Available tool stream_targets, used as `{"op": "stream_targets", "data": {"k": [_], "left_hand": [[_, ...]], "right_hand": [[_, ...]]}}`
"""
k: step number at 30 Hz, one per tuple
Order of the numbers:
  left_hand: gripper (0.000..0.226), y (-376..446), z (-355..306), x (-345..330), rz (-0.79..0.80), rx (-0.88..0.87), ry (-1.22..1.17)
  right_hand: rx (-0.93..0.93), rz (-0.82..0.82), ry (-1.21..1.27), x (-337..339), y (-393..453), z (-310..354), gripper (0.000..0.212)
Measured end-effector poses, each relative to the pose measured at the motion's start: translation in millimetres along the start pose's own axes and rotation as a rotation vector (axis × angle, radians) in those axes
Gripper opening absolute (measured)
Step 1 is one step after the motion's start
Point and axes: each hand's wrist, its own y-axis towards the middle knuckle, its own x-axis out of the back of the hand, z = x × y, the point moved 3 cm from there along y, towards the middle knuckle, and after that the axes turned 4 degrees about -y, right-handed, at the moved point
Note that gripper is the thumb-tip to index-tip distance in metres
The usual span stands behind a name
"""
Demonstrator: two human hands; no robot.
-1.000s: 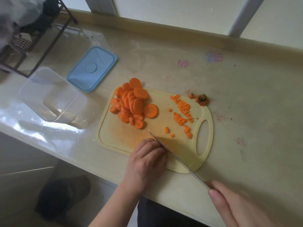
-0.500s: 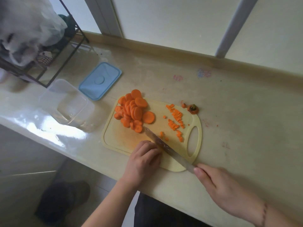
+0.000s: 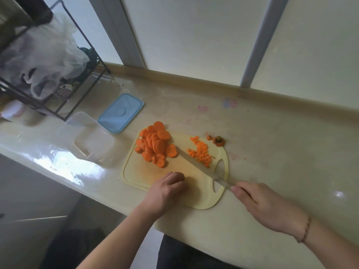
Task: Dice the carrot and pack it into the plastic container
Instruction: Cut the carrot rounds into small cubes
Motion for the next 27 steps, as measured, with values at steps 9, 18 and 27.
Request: {"op": "stream_targets", "data": {"k": [9,18,27], "left_hand": [[0.028,25.3,6.3,-2.6,-0.005,0.131,0.001],[0.016,54.8,5.3,-10.0,-0.157,0.279,-0.059],[0.017,37.2,0.7,28.7,-0.471,0.328,-0.092]], "right_hand": [[-0.026,-0.041,0.01,-1.4,-22.4,-13.5,0.07],[-0.023,-0.056,-0.034,4.3,-17.9,-11.9,0.066],[0.003,-0.055,-0.141,10.1,-10.7,-12.8,0.063]]}}
